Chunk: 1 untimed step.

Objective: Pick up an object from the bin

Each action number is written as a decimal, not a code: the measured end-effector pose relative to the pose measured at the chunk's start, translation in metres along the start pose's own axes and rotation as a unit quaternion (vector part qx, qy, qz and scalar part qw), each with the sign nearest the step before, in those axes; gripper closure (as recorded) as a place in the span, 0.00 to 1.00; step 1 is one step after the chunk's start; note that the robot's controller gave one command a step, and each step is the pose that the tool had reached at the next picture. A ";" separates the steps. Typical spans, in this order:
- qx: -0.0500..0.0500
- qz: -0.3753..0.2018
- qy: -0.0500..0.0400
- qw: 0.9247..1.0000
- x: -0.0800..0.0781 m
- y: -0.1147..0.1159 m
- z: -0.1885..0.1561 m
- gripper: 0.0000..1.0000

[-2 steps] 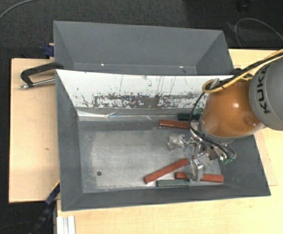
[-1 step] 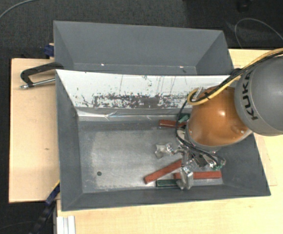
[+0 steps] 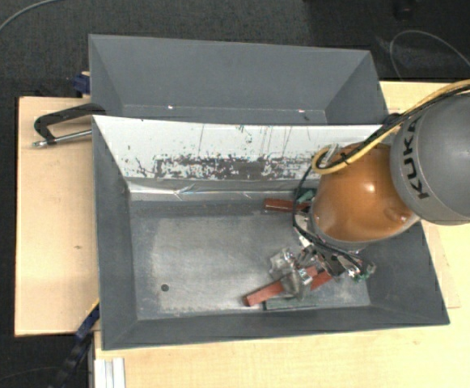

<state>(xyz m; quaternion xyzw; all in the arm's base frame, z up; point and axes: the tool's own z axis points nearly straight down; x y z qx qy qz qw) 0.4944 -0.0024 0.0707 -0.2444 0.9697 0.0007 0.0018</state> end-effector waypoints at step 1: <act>0.001 0.013 -0.001 1.000 -0.002 0.001 -0.145 1.00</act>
Offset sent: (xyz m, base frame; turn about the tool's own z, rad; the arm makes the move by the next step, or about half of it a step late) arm -0.0007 0.0007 0.1436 0.0241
